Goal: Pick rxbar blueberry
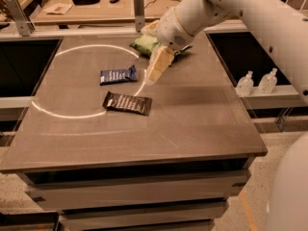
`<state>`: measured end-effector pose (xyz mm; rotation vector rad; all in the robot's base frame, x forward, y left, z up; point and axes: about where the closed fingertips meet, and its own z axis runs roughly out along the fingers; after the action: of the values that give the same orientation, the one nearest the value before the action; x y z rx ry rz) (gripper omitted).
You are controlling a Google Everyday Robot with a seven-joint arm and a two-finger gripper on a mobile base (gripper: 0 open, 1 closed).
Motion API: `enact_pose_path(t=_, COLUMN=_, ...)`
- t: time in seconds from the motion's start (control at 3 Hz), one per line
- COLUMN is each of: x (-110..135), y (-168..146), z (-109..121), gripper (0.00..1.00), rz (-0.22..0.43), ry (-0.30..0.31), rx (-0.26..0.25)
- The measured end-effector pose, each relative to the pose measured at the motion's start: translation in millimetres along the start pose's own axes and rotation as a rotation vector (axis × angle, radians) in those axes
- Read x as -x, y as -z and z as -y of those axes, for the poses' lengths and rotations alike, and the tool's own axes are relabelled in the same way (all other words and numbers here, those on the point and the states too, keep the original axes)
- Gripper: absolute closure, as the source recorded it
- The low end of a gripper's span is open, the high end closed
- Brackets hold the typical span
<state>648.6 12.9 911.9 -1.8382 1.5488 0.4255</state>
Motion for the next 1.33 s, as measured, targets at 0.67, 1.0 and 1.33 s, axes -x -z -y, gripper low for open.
enact_pose_path(t=0.67, x=-1, y=-33, z=-1, gripper=0.0, rz=-0.02, ry=-0.003, rx=-0.032)
enact_pose_path(t=1.0, x=-5, y=-48, z=-3, gripper=0.0, rz=-0.021, ry=0.001, rx=-0.008)
enact_pose_path(t=1.33, x=-6, y=-56, z=-1, gripper=0.0, rz=-0.014, ry=0.007, rx=0.03)
